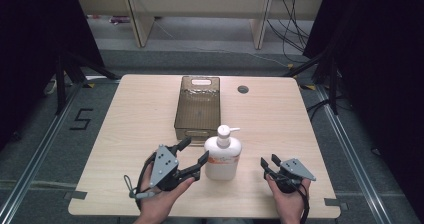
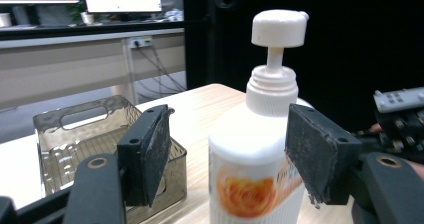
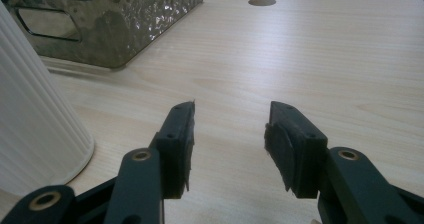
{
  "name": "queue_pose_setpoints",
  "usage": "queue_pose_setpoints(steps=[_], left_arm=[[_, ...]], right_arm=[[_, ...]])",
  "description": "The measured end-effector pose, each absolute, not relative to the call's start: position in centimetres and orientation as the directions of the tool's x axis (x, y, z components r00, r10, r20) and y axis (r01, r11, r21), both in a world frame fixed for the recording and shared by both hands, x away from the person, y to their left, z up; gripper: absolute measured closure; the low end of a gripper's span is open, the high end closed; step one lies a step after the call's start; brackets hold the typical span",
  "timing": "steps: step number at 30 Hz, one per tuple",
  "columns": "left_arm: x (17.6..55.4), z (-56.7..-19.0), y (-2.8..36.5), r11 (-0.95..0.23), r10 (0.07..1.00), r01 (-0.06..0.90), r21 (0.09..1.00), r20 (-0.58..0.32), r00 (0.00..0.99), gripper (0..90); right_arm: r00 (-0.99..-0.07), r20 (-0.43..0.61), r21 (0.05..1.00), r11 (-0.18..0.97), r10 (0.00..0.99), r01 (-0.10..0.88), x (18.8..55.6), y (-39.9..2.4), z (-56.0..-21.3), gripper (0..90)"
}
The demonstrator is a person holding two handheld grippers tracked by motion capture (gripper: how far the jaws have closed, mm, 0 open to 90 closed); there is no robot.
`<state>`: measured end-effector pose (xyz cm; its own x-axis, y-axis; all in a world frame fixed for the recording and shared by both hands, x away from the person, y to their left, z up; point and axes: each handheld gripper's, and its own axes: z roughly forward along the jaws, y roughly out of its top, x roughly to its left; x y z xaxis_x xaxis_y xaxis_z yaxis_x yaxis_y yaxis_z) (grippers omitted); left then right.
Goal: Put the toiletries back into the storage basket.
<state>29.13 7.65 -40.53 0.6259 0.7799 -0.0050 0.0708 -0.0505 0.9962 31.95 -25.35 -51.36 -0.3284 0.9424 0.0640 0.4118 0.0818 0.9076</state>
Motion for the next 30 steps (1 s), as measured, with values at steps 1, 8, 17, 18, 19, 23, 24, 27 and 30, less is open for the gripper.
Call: queue_pose_setpoints(steps=[1,8,17,18,19,23,24,27,30], left_arm=[[29.2,-40.5,7.1,-0.048,0.785,0.076,0.996,-0.009,0.620,33.8],[29.4,-40.0,3.9,-0.075,0.812,0.081,0.994,0.014,0.584,33.1],[30.1,-39.0,1.7,-0.086,0.829,0.086,0.993,0.023,0.558,33.3],[30.1,-38.8,1.6,-0.085,0.831,0.088,0.993,0.022,0.556,33.4],[30.2,-38.7,1.6,-0.085,0.833,0.087,0.993,0.023,0.553,33.5],[30.6,-38.2,1.6,-0.077,0.837,0.084,0.993,0.019,0.547,34.4],[30.7,-38.1,1.6,-0.074,0.840,0.084,0.994,0.017,0.542,34.9],[31.0,-37.9,1.7,-0.072,0.845,0.092,0.993,0.012,0.535,35.8],[31.1,-37.9,1.5,-0.075,0.844,0.095,0.993,0.012,0.536,36.8]], right_arm=[[-0.325,0.060,0.912,0.081,0.944,0.403,32.0,-25.4,-51.4,54.2],[-0.337,0.081,0.911,0.068,0.938,0.407,32.2,-25.1,-51.4,54.0],[-0.326,0.073,0.907,0.073,0.942,0.415,32.3,-25.1,-51.4,54.0],[-0.330,0.085,0.908,0.063,0.940,0.414,32.3,-25.1,-51.5,54.0],[-0.331,0.096,0.908,0.054,0.939,0.416,32.3,-25.0,-51.5,53.9],[-0.327,0.080,0.904,0.070,0.941,0.421,32.3,-25.2,-51.4,53.8],[-0.326,0.093,0.904,0.058,0.941,0.424,32.3,-25.1,-51.4,53.8],[-0.327,0.073,0.908,0.073,0.942,0.413,32.3,-25.1,-51.4,53.8],[-0.325,0.053,0.905,0.092,0.944,0.414,32.4,-25.2,-51.4,53.8]])
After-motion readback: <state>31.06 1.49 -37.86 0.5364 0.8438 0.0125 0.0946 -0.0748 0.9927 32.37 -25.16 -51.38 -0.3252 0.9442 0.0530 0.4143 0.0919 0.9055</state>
